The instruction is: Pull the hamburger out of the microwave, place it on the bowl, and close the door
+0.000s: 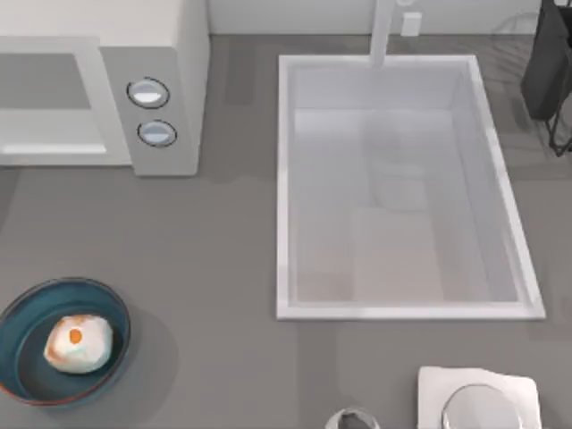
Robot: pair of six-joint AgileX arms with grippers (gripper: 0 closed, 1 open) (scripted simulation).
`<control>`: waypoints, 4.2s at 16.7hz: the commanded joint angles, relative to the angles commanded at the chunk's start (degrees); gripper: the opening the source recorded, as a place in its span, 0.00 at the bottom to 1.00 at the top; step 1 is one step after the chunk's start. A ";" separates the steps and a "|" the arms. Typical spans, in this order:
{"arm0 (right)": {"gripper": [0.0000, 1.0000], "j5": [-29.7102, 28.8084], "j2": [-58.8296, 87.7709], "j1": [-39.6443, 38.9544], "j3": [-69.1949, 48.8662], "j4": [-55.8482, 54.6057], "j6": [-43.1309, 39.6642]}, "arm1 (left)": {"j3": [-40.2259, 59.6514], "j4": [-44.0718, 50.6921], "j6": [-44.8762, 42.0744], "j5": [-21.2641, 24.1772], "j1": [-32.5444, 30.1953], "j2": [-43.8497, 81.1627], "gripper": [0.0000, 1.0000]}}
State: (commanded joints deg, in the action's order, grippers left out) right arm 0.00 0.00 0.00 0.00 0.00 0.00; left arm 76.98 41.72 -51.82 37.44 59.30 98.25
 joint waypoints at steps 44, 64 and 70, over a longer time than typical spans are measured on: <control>1.00 0.00 0.00 0.00 0.00 0.00 0.00 | -44.88 -33.95 20.39 -10.23 -20.53 -20.65 0.00; 1.00 0.00 0.00 0.00 0.00 0.00 0.00 | -51.66 -36.78 32.24 -26.26 -33.27 -33.72 0.00; 1.00 0.00 0.00 0.00 0.00 0.00 0.00 | -54.50 -36.65 43.38 -34.55 -49.65 -37.25 0.00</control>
State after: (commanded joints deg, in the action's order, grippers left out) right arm 0.00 0.00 0.00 0.00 0.00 0.00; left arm 22.47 5.07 -8.44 2.89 9.65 61.00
